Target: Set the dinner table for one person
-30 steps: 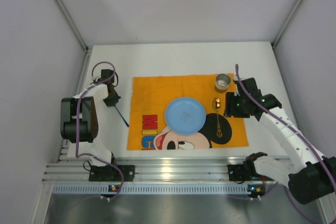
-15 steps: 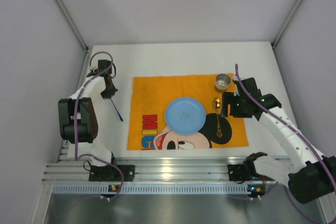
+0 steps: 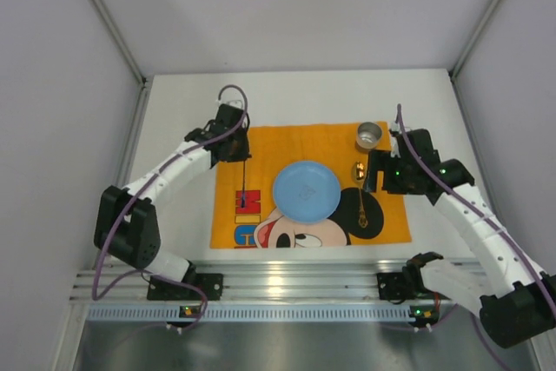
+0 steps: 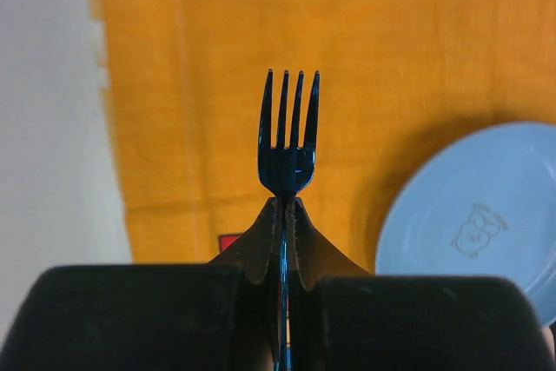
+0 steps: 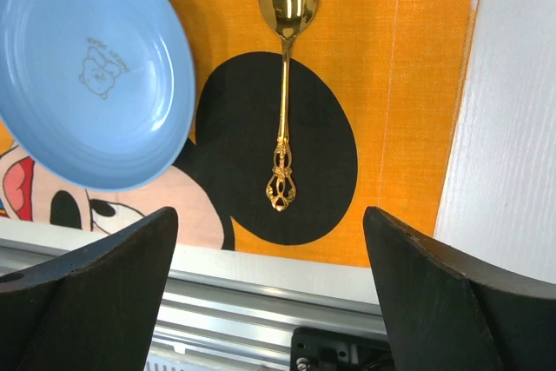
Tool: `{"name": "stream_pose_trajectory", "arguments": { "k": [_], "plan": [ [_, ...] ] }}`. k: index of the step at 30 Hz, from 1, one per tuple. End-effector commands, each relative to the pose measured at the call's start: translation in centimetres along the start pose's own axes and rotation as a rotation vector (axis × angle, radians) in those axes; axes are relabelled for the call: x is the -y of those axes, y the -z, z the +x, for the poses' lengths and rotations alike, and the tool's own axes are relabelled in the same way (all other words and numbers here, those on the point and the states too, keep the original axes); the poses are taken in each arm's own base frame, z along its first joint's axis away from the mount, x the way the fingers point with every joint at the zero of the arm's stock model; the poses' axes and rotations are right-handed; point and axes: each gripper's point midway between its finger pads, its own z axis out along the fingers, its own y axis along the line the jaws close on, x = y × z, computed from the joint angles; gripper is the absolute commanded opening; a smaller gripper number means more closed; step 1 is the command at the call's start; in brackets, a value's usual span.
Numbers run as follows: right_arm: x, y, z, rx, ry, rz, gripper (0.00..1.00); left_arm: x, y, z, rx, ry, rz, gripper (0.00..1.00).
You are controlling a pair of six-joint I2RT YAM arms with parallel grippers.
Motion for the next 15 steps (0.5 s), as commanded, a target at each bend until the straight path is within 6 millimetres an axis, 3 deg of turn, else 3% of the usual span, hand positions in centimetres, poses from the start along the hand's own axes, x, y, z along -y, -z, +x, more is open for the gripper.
{"name": "stream_pose_trajectory", "arguments": {
  "k": [1,6,15],
  "plan": [
    [-1.1,2.6,-1.4,0.08,-0.017,-0.049,0.89,3.2,-1.0,4.5,-0.085,0.003,0.108,0.0],
    [-0.5,3.9,-0.2,0.072,-0.02,-0.034,0.9,5.0,-2.5,7.5,-0.127,0.0,0.118,0.0],
    [0.9,5.4,1.3,0.062,-0.03,0.023,0.93,5.4,-5.7,9.1,-0.177,0.051,0.042,0.0]
  ]
}}
